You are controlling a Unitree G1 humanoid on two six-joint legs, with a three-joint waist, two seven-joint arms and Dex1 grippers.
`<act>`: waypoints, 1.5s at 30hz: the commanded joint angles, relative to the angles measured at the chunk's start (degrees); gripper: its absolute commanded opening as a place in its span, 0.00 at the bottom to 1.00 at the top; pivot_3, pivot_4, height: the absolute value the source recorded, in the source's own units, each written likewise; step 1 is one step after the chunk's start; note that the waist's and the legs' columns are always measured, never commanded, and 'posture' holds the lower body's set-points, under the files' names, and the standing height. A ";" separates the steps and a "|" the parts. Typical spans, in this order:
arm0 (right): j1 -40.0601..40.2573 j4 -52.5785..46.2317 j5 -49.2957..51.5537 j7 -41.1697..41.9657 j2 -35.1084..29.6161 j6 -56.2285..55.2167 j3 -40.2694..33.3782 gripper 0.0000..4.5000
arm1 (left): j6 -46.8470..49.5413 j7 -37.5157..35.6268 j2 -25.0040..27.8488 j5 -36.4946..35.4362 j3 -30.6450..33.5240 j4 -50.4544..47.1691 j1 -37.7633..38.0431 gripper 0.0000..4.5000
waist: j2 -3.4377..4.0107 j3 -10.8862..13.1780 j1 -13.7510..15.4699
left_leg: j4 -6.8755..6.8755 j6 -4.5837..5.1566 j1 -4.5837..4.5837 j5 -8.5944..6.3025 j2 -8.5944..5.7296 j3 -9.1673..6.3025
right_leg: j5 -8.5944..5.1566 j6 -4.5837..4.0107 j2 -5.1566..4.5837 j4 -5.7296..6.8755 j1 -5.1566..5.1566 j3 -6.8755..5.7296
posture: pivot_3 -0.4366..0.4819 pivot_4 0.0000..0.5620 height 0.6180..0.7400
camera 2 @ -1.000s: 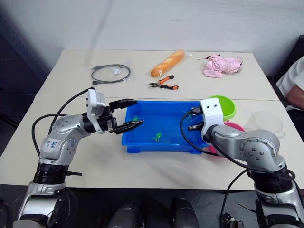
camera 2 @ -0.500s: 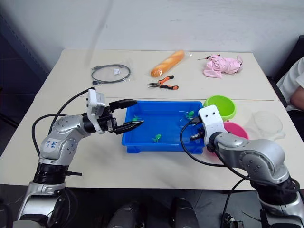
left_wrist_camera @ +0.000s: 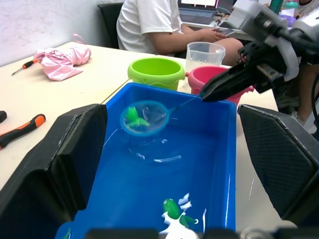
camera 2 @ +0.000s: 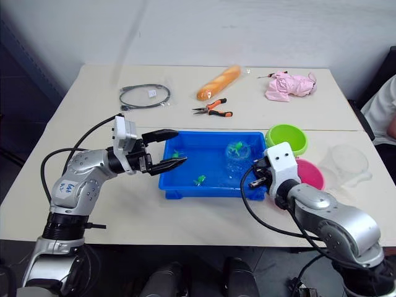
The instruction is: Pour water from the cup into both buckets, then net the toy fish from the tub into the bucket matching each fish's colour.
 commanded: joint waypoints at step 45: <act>11.80 27.61 -43.99 24.68 -12.53 -49.81 -16.80 0.00 | 3.44 -4.34 5.52 -6.04 3.70 -4.63 -1.68 1.00 | 0.00 0.00 1.03 | 0.00 0.03 0.27 0.06 -0.14 0.11 | 0.01 0.03 0.14 0.11 0.16 0.11 | 0.48 0.27 1.00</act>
